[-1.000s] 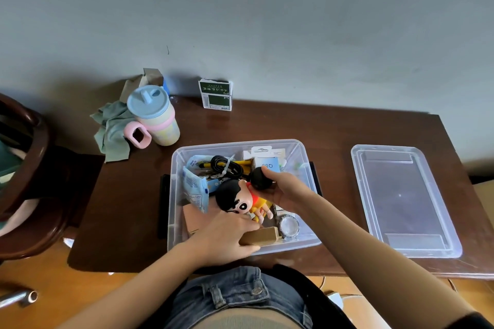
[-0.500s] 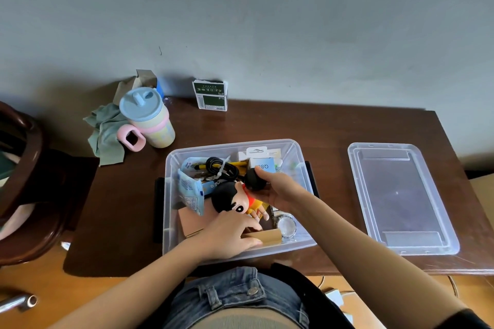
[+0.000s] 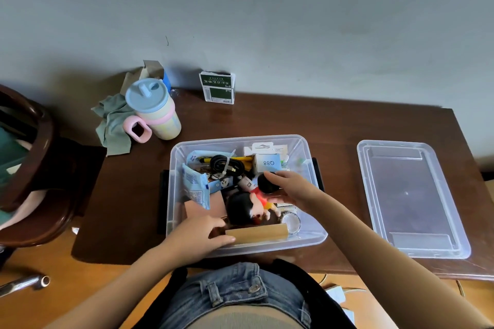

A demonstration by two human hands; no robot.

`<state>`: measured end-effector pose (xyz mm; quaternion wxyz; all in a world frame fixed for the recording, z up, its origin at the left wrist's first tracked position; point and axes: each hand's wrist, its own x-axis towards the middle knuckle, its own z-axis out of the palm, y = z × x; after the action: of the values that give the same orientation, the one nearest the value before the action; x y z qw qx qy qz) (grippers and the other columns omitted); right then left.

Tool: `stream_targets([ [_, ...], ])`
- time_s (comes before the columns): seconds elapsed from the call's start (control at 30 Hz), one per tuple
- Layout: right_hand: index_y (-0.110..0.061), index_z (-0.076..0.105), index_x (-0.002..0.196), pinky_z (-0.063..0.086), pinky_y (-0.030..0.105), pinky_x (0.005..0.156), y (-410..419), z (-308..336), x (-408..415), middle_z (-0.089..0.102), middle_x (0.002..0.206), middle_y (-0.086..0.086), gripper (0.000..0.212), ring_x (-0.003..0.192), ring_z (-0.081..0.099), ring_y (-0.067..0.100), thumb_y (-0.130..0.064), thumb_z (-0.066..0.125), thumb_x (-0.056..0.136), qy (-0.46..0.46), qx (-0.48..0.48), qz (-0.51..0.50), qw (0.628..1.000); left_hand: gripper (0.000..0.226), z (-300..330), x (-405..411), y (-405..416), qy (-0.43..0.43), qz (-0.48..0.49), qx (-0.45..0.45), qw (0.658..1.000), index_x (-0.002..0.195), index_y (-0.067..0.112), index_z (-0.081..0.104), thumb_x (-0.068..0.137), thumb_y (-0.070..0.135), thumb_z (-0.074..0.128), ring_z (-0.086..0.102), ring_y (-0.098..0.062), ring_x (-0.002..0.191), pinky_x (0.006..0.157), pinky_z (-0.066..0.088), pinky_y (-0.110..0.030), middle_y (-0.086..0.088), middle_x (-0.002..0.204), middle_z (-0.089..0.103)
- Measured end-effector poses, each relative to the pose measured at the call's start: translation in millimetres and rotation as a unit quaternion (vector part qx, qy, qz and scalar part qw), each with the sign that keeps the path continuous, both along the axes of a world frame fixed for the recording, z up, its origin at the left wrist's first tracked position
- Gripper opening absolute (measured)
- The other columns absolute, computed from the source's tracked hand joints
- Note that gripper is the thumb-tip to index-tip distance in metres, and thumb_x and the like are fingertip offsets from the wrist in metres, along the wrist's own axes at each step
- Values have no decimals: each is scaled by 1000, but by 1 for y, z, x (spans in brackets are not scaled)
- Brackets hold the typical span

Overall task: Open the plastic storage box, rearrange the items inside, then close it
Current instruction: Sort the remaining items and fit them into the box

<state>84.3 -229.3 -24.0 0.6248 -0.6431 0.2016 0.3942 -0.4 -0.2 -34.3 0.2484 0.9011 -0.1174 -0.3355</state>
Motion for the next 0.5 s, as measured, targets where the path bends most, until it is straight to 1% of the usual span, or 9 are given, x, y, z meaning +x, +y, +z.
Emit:
stream_targets([
  [0.07,-2,55,110,58,22,67,-8,3,1,64,99,16,28,75,67,19,-25,54,95,-18,-35,23,999,47,-3,-2,-7,13,19,-26,999,94,14,67,87,58,53,61,-13,82,74,46,-34,-2,89,68],
  [0.17,-3,54,111,57,31,83,-19,8,3,64,99,14,31,79,67,20,-29,53,96,-55,-103,87,989,41,-5,1,-10,19,37,-51,998,85,17,67,87,56,55,60,-9,76,71,46,-31,2,81,67],
  [0.2,-3,53,112,56,36,87,-21,9,4,64,98,13,32,81,67,21,-30,52,96,-65,-125,108,984,40,-5,2,-11,22,37,-56,997,86,18,68,87,56,55,60,-8,75,71,46,-31,3,80,67],
  [0.27,-3,52,110,54,42,88,-21,12,3,64,100,16,31,86,67,27,-31,51,97,-84,-179,162,967,38,-5,2,-14,22,31,-63,997,93,19,69,88,54,55,61,-7,79,74,48,-31,4,85,68],
  [0.33,-4,52,103,56,40,84,-20,13,-1,65,99,16,29,82,68,28,-32,49,97,-94,-231,212,945,38,-6,0,-17,20,27,-61,998,102,21,67,88,54,55,60,-4,83,76,48,-28,6,91,68],
  [0.37,-6,51,98,57,35,77,-20,12,-3,66,95,13,27,74,68,23,-33,48,98,-95,-249,232,935,37,-6,-1,-17,21,30,-61,997,104,23,66,88,54,55,60,-3,84,76,47,-25,7,93,67],
  [0.43,-10,50,91,53,25,61,-20,12,-6,66,85,7,27,58,64,13,-36,45,98,-99,-285,275,913,37,-6,-1,-15,27,44,-61,997,111,27,61,87,55,55,59,-3,92,77,46,-21,9,100,65],
  [0.47,-10,49,92,51,24,60,-20,11,-8,66,85,7,28,56,63,12,-37,44,99,-103,-307,299,898,41,-5,-1,-12,32,49,-58,997,117,30,58,87,56,55,58,-5,99,80,45,-21,10,106,63],
  [0.5,-8,50,96,50,26,62,-21,10,-9,67,88,10,31,59,63,14,-38,43,99,-109,-332,325,879,47,-4,0,-9,38,49,-53,997,125,31,54,86,58,55,56,-6,107,84,43,-21,10,114,61],
])
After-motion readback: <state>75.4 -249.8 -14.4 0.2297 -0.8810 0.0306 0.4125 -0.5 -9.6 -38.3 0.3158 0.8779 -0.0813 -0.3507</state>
